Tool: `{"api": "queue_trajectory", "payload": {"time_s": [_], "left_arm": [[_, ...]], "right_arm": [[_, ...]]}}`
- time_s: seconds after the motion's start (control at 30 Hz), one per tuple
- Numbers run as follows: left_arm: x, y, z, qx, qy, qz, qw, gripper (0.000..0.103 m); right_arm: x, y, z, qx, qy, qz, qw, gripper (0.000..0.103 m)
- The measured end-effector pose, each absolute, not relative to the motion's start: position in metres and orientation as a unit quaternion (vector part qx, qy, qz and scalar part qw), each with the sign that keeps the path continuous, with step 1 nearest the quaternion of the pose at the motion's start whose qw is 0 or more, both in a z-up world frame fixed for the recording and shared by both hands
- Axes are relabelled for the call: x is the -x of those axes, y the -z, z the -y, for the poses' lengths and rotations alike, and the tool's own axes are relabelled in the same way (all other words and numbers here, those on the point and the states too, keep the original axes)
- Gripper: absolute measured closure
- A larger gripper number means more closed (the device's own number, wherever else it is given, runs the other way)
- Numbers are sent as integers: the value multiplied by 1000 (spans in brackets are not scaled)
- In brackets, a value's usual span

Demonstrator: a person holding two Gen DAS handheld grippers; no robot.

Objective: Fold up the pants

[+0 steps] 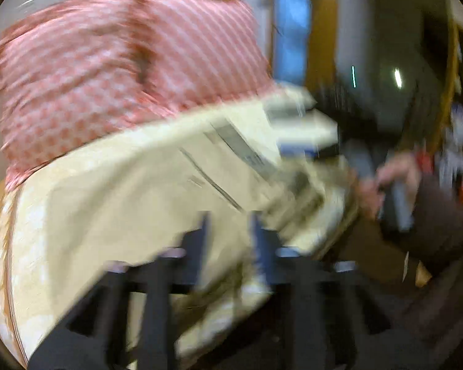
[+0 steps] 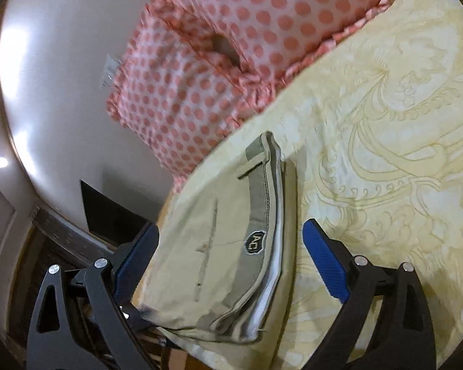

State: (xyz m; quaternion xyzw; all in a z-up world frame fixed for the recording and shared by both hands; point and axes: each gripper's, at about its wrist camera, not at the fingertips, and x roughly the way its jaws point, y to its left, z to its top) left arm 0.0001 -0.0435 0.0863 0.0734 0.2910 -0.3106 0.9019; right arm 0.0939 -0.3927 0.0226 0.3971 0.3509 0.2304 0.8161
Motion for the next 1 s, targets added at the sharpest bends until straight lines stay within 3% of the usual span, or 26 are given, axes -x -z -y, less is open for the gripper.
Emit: {"api": "queue_trajectory", "payload": {"time_s": [0.03,0.07,0.23,0.4,0.43,0.47,0.53,0.6,0.63,0.67,0.77,1.0], "left_arm": [[-5,-95,24,-41,292,-281,913,27],[-15,-100,3,-12,266,-277,923,26],[-102,-73,-92,127,169,-375,903,31],[-148,-38,-113,188,194,-446,854,32],[-155,-32,-111,192,201,-457,845,32],[-149,-28,-102,189,203,-460,844,29],[-145,-27,-95,174,210,-458,846,29],[-148,-27,-90,173,218,-462,842,46],[-148,-26,-89,173,222,-469,837,80],[-150,-24,-88,178,225,-476,832,89],[-154,-32,-88,182,235,-463,835,95],[-201,-70,-61,133,224,-402,878,96]], "right_arm": [[-99,-22,388,-380,-227,-360,821,8],[-103,-20,384,-367,-227,-368,824,8],[-131,-9,366,-301,-224,-405,834,18],[-142,-4,355,-259,-231,-417,840,25],[-141,-3,355,-260,-236,-417,838,38],[-142,-2,356,-263,-241,-418,835,58],[-144,5,362,-280,-248,-433,820,79],[-147,8,365,-300,-266,-438,805,84],[-147,8,366,-303,-273,-438,801,86],[-148,8,367,-308,-277,-439,797,88],[-155,5,374,-350,-298,-429,778,90],[-206,-31,379,-336,-290,-376,813,93]]}}
